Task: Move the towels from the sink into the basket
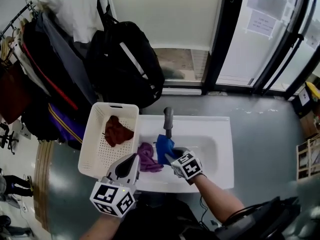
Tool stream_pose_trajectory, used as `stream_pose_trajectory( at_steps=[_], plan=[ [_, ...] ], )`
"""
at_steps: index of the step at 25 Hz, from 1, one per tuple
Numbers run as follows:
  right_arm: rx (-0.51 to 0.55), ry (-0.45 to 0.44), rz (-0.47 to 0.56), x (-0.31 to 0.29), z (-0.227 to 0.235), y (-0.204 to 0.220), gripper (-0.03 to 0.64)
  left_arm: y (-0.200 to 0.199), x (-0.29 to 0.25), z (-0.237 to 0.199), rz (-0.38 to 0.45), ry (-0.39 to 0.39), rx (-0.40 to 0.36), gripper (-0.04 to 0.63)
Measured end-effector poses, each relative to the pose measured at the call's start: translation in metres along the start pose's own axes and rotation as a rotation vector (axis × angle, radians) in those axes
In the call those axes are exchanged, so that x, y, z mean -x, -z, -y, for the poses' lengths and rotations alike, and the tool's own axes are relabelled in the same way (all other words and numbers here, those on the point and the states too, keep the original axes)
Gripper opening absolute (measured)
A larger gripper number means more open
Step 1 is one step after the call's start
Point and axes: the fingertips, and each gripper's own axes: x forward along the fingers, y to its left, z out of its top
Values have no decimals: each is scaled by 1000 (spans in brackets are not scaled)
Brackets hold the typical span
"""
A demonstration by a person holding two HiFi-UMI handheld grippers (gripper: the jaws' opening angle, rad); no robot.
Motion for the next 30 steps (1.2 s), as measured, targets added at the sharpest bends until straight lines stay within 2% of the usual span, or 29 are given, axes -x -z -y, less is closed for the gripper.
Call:
stream_pose_trajectory(
  at_steps=[7, 13, 17, 24, 30],
  plan=[
    [27, 29, 96, 28, -22, -45, 89, -13, 25, -11, 37, 3, -4, 3],
    [51, 16, 170, 43, -52, -85, 89, -29, 50, -22, 70, -4, -19, 3],
    [54, -15, 211, 49, -74, -114, 89, -35, 64, -32, 87, -14, -9, 3],
    [155, -74, 271, 51, -115, -175, 89, -46, 93, -63, 138, -73, 8, 3],
    [234, -144, 262, 26, -153, -206, 89, -49, 114, -98, 173, -143, 35, 3]
  ],
)
